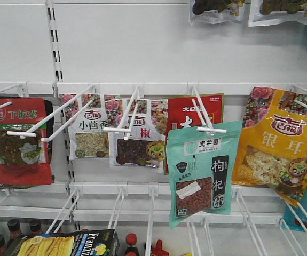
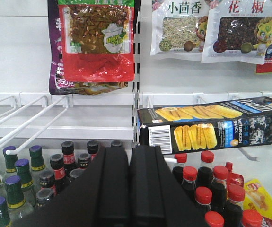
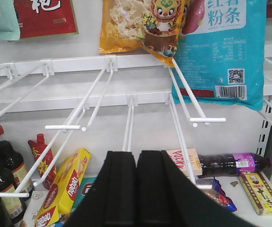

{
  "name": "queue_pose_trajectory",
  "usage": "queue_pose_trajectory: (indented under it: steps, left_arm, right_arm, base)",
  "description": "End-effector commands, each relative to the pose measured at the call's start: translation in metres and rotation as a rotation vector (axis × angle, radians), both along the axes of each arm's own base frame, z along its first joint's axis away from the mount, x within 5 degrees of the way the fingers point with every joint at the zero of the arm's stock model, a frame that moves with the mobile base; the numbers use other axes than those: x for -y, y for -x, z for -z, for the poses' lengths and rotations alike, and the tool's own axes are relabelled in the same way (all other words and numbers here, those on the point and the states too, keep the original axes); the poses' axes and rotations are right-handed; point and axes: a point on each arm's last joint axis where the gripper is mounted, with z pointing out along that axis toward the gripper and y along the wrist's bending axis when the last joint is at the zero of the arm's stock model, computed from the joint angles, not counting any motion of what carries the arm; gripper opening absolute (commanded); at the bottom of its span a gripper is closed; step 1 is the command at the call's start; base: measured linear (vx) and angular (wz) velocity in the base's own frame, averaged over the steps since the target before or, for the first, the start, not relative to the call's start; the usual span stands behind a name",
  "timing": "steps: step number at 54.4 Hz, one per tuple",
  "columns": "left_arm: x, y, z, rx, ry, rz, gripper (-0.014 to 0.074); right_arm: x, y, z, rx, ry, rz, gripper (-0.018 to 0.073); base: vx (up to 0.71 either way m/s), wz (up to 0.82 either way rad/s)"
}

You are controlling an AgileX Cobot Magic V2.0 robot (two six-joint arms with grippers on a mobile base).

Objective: Pick snacks and fruit into basket
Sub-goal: 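Grasp the black Fraulzi biscuit box on the lower shelf with left gripper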

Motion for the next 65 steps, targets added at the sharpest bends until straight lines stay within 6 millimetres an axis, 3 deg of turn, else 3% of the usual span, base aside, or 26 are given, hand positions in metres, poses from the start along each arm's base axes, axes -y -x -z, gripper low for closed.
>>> queue_pose_trajectory:
  steps: [1,23,45,51,65]
  left_arm:
    - [-0.001,0.002,-0.008,0.105,0.022,-0.007,0.0000]
    - [-0.002,0.003,-0.015,0.174,0.038,-0.015,0.0000]
    - [-0.006,0.011,-0.040,0.447,0.344,0.023,0.0000]
    - [-0.006,0.015,-0.055,0.514,0.374,0.040,0.0000]
    - [-0.005,0.012,-0.130,0.540,0.413,0.064,0.0000]
  right_arm:
    - [0.000,-0.002,-0.004,0.059,0.017,0.001,-0.0008]
    - [0.000,-0.002,-0.004,0.059,0.017,0.001,-0.0008]
    - [0.000,-0.002,-0.004,0.059,0.017,0.001,-0.0008]
    - [0.000,-0.002,-0.004,0.059,0.017,0.001,-0.0008]
    - [0.000,-0.002,-0.004,0.059,0.017,0.001,-0.0008]
  base:
    - [0.00,0.00]
    - [0.00,0.00]
    - [0.00,0.00]
    - [0.00,0.00]
    - [0.00,0.00]
